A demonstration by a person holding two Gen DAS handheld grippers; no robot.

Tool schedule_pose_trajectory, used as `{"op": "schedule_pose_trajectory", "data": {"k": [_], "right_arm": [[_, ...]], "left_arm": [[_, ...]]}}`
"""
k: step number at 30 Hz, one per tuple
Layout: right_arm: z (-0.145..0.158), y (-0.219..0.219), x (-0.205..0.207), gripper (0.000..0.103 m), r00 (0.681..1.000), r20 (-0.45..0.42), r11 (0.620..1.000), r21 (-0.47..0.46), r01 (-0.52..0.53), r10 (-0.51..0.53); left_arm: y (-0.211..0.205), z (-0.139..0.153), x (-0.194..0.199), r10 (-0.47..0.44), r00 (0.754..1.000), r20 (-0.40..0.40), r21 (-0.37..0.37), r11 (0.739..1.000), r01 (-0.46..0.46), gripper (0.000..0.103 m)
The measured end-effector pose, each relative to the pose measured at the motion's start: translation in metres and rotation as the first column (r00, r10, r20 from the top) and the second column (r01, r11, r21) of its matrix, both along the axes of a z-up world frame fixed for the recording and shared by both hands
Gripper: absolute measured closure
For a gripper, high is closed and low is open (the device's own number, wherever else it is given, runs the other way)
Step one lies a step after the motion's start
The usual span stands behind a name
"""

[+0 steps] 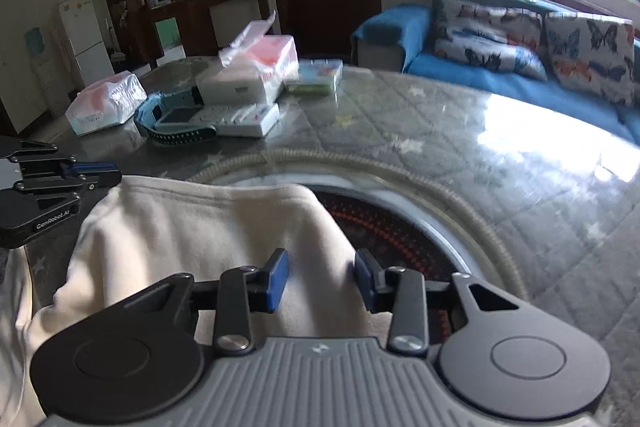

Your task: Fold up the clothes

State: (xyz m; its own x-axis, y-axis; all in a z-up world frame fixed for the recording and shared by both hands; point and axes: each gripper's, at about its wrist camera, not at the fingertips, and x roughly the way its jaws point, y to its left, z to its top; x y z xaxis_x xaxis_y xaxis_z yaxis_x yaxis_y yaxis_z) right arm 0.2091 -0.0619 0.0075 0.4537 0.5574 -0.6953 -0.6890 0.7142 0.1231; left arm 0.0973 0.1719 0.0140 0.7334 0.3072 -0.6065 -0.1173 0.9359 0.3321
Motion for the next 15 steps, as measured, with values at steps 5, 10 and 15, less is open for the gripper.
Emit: {"op": "schedule_pose_trajectory", "data": {"k": [5, 10, 15], "right_arm": [[0.007, -0.002, -0.008, 0.098, 0.998, 0.060, 1.000, -0.006, 0.005, -0.005], [0.020, 0.005, -0.052, 0.099, 0.964, 0.256, 0.995, -0.081, -0.053, 0.072], [0.014, 0.022, -0.102, 0.097, 0.912, 0.316, 0.958, -0.196, -0.207, 0.262]], "left_arm": [[-0.001, -0.001, 0.000, 0.002, 1.000, -0.001, 0.006, 1.000, -0.002, 0.098], [-0.001, -0.002, -0.001, 0.008, 1.000, 0.003, 0.008, 1.000, -0.008, 0.098], [-0.001, -0.002, -0.002, 0.013, 1.000, 0.005, 0.003, 1.000, -0.013, 0.098]]}}
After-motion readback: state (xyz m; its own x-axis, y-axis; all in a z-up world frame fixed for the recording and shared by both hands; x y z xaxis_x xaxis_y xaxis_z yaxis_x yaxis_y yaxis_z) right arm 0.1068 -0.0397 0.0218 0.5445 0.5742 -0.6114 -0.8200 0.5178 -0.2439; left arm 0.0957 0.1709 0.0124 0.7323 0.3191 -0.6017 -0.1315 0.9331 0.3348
